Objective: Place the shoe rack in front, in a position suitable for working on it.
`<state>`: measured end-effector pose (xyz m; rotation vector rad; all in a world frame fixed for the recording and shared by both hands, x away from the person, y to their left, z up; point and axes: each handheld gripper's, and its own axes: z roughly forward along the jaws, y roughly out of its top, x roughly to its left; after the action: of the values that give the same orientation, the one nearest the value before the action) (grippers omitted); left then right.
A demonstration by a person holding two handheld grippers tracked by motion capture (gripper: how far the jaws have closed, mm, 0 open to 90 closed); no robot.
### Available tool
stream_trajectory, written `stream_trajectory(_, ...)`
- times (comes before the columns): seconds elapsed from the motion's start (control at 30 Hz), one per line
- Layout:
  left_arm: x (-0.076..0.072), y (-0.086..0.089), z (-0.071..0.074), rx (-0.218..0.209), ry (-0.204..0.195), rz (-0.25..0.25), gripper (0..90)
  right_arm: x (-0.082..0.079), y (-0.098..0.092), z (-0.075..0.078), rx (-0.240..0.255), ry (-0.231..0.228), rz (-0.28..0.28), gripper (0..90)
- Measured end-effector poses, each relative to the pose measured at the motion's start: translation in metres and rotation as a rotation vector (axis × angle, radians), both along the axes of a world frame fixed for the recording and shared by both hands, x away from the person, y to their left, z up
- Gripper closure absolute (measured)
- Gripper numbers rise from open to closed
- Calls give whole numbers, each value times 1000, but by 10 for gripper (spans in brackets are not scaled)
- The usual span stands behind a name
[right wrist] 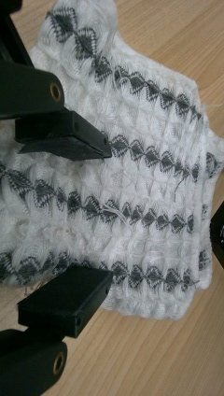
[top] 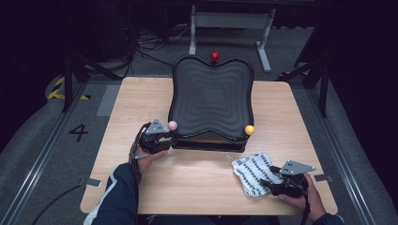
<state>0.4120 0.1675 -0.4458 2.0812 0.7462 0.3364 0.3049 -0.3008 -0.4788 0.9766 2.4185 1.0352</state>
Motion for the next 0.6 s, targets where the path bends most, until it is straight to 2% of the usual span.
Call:
stream_trajectory(0.17,-4,-3,0,6,4,-5,672,1,-1,0,-2,-1,-13,348)
stream_trajectory(0.2,-6,-4,0,-4,15,-6,672,1,-1,0,-4,-3,-16,340)
stream_trajectory(0.27,-7,-5,0,0,9,-11,671,2,-1,1,-17,-13,-23,301)
stream_trajectory(0.33,-9,-6,0,-3,6,-18,666,3,1,4,-9,-20,-40,256)
stream_trajectory(0.47,-11,-9,0,-1,15,-29,666,5,8,9,-9,-30,-16,186)
stream_trajectory(0.6,-12,-12,0,-5,12,-37,664,9,23,8,-32,-14,15,161)
